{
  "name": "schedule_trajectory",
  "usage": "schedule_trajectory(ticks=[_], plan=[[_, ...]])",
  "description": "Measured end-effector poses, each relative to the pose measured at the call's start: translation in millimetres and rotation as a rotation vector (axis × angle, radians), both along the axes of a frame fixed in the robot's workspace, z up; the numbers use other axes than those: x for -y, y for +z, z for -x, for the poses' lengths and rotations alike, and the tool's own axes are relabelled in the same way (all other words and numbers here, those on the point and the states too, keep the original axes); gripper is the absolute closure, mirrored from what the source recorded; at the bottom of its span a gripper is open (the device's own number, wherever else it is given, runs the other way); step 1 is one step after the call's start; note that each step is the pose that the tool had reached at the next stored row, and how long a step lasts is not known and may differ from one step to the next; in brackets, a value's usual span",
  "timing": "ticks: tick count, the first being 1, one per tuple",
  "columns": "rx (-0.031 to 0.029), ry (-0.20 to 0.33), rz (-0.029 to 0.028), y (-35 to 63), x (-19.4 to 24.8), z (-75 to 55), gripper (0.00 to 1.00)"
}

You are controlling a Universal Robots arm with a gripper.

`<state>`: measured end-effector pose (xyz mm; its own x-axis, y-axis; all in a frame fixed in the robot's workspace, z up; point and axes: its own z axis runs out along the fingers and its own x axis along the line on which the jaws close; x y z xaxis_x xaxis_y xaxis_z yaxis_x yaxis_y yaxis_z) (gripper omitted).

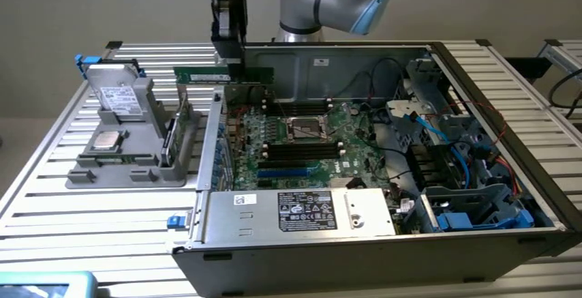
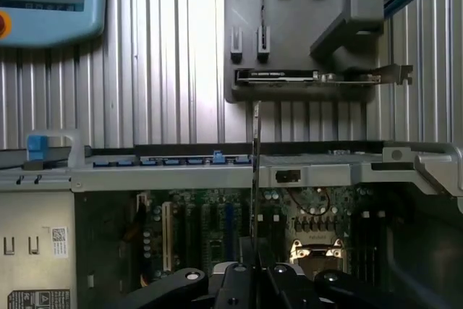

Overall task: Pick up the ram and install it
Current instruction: 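Pick up the ram and move it above insertion slot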

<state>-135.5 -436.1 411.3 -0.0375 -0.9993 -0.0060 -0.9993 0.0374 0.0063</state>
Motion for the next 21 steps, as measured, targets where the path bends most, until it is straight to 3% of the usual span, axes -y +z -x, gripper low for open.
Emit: schedule_trajectory(ticks=[17, 21], plan=[[0.0000, 0.002, -0.0001, -0.3, -0.2, -77.4, 0.87], [0.0000, 0.008, -0.0002, -1.1, -1.9, -86.1, 0.87]])
